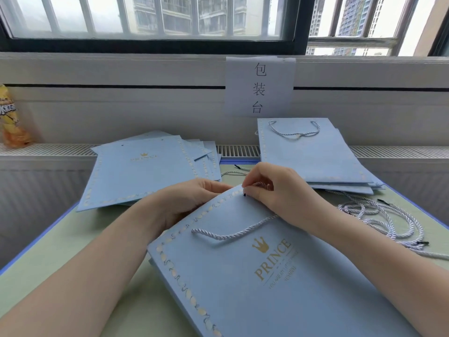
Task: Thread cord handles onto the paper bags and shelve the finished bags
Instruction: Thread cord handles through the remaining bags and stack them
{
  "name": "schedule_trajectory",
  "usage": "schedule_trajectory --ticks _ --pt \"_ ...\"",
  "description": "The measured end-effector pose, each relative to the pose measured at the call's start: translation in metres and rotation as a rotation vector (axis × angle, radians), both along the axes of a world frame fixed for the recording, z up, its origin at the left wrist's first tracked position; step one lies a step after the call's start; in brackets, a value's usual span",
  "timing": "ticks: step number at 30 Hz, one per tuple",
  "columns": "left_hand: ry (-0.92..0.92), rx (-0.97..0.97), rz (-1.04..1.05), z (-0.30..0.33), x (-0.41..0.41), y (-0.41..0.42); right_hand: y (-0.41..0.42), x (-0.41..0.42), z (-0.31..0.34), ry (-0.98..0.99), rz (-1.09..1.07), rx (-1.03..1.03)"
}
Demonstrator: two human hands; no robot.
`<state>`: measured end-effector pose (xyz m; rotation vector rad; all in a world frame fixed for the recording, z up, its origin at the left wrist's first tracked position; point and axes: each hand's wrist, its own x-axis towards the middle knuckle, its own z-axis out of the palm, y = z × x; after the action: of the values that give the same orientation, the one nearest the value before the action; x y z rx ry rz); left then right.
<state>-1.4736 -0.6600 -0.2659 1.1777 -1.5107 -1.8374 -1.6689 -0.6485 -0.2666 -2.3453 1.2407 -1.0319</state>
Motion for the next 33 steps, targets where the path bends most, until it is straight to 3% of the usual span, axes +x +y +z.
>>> schedule_trajectory --ticks 10,15,20,24,30,33 --pt "-0.068 -0.021 -0.009 -0.005 -0.007 -0.002 -0.002 -0.003 0.0 -0.027 0.086 0.119" --pt "-0.259 -0.055 -0.007 0.001 -0.008 -0.001 -0.002 -0.003 -0.001 -0.023 0.127 0.177" --pt "-0.229 -0.048 0.086 -0.002 -0.012 0.004 -0.001 -0.002 0.0 -0.094 0.147 0.231" --pt "-0.298 -0.09 0.126 0.002 -0.005 0.002 0.002 -0.001 0.005 -0.329 0.134 0.286" --pt "-0.307 -0.203 -0.102 0.02 0.007 0.012 -0.003 -0.007 0.015 -0.902 0.133 0.507" --pt "-0.329 -0.256 -0.08 0.023 0.012 0.012 -0.003 -0.011 0.021 -1.047 0.124 0.568"
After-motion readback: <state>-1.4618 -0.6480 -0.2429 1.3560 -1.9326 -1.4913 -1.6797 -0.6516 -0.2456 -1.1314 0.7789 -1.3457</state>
